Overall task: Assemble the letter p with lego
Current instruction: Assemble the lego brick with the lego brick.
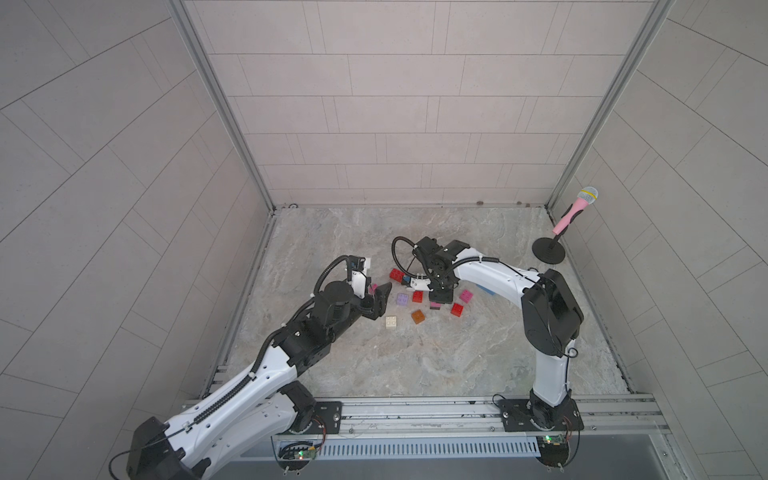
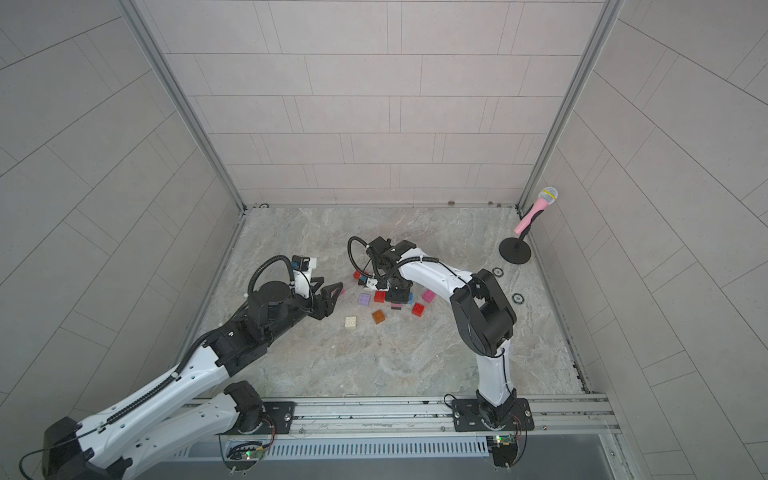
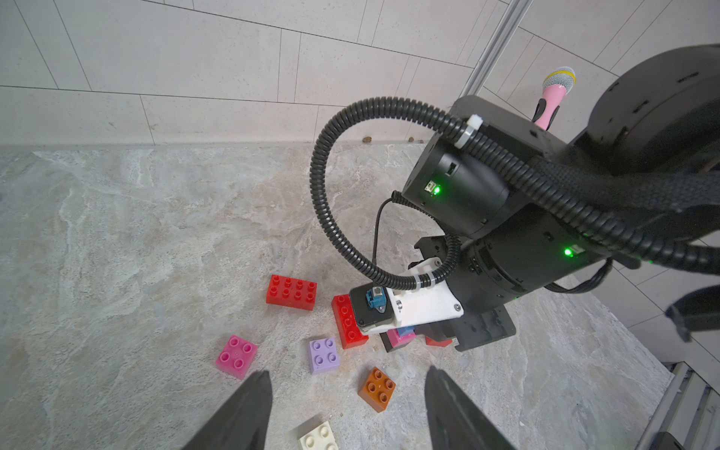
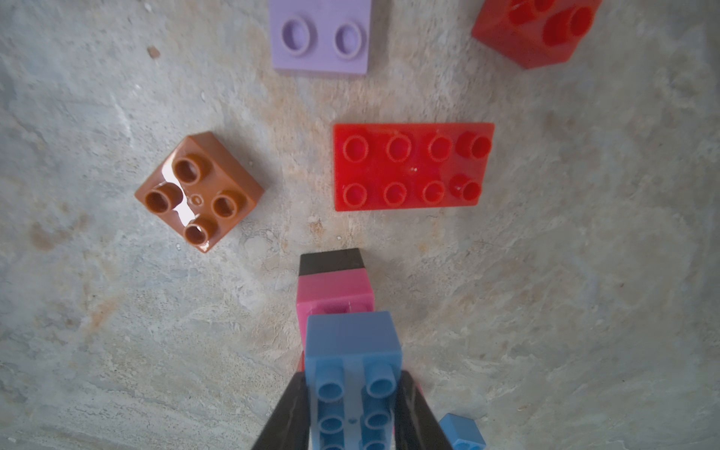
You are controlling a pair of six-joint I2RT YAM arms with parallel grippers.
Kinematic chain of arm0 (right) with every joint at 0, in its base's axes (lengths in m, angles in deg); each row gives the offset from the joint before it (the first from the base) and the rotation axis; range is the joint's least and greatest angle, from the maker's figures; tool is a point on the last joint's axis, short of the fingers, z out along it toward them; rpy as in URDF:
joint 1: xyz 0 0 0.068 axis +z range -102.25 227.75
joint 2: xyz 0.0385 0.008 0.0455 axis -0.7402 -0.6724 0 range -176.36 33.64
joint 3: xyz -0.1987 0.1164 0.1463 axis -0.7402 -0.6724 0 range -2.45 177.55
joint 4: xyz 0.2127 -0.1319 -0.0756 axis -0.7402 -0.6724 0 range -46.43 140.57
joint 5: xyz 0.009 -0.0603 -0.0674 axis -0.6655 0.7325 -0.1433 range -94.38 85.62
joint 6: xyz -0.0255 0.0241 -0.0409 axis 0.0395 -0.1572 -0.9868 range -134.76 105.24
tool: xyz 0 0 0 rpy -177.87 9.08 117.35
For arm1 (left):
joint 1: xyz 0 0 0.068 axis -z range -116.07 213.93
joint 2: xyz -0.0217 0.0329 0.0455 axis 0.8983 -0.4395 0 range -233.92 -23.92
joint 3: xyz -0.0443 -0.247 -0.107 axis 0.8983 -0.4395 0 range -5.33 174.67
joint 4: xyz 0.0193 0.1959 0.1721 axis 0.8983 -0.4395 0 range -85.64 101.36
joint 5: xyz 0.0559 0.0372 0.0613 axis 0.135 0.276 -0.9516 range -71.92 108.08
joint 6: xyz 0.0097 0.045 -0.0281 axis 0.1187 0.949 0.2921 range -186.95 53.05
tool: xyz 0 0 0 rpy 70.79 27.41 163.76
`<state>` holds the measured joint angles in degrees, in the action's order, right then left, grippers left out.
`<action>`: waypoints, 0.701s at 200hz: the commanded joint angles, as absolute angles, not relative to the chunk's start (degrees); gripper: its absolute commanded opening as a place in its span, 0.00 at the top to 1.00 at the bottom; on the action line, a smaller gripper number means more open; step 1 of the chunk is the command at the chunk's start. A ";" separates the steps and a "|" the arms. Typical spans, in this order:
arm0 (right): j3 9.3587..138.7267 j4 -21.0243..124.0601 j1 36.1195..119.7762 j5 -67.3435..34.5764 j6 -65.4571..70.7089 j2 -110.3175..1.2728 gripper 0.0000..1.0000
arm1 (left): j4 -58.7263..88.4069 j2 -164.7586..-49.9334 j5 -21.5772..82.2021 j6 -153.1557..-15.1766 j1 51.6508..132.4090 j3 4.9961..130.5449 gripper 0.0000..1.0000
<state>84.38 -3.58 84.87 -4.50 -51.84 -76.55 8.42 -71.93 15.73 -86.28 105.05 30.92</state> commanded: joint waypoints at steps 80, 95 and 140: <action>78.32 -0.29 85.20 -4.62 -57.25 -72.57 0.90 | 11.11 -72.44 17.12 -84.24 104.87 30.09 0.31; 78.73 -0.86 85.19 -5.30 -57.38 -71.87 0.90 | 11.19 -72.43 17.29 -84.27 104.88 30.05 0.31; 79.64 -1.82 85.56 -5.87 -57.47 -71.61 0.90 | 11.29 -72.32 17.47 -84.24 104.84 29.99 0.31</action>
